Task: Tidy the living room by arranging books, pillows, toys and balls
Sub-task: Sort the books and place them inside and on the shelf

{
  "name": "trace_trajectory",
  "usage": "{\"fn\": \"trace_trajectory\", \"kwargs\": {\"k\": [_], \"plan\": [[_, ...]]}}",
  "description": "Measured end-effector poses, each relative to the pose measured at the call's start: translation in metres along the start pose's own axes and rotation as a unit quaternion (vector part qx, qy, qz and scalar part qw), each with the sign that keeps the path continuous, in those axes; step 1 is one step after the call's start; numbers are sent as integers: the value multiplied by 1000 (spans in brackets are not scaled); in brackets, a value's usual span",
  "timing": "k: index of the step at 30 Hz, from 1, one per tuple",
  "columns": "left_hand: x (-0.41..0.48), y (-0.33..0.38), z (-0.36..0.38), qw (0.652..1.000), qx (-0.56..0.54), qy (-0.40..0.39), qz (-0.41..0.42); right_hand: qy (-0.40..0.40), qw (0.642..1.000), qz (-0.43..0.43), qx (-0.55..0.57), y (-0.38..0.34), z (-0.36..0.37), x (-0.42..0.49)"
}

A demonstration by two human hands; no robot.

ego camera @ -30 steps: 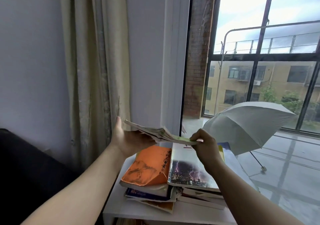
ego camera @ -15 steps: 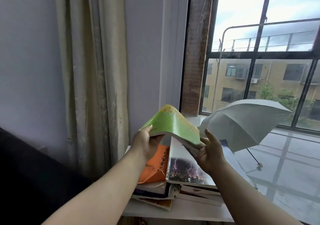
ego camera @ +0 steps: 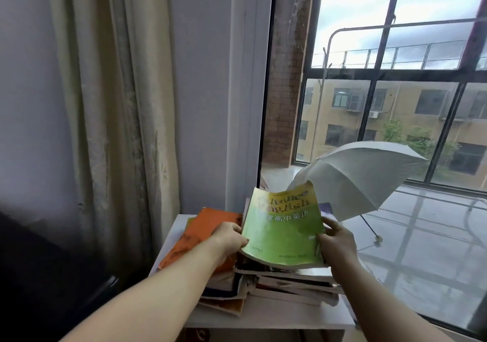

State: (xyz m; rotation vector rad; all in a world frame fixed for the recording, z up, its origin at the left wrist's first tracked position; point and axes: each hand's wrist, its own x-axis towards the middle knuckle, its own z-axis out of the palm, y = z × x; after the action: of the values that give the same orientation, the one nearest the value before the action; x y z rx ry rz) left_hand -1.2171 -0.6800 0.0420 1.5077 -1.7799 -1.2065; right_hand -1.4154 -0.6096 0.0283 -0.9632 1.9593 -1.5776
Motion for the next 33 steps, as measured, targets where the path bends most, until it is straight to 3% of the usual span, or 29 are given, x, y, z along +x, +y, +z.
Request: {"fn": "trace_trajectory", "kwargs": {"k": [2,5,7,10,13,16,18,21,26,28,33], "plan": [[9,-8,7,997,76,-23,-10,-57,994,2,-91,13,0,6],[15,-19,13,985,159,-54,-37,-123,944,15,-306,29,2,4],[21,-24,16,984,166,-58,-32,-128,934,14,-333,39,5,3],[26,-36,19,998,2,-36,-59,-130,929,3,-346,41,7,6],[26,-45,13,977,-190,6,-98,-138,907,1,-397,37,6,3],[26,-40,10,982,-163,-30,-92,-144,871,-9,-469,32,9,2],[27,-33,13,992,-102,-29,-70,-152,864,-16,-480,30,14,1],[28,-33,20,999,-7,38,-22,-150,874,-29,-461,33,16,3],[15,-16,19,991,41,122,29,-164,890,-20,-424,32,16,-1],[12,-6,15,990,-1,131,49,-170,892,-17,-419,26,19,-4],[16,-9,-22,949,-293,118,-13,-188,922,-32,-336,4,39,-17]]}}
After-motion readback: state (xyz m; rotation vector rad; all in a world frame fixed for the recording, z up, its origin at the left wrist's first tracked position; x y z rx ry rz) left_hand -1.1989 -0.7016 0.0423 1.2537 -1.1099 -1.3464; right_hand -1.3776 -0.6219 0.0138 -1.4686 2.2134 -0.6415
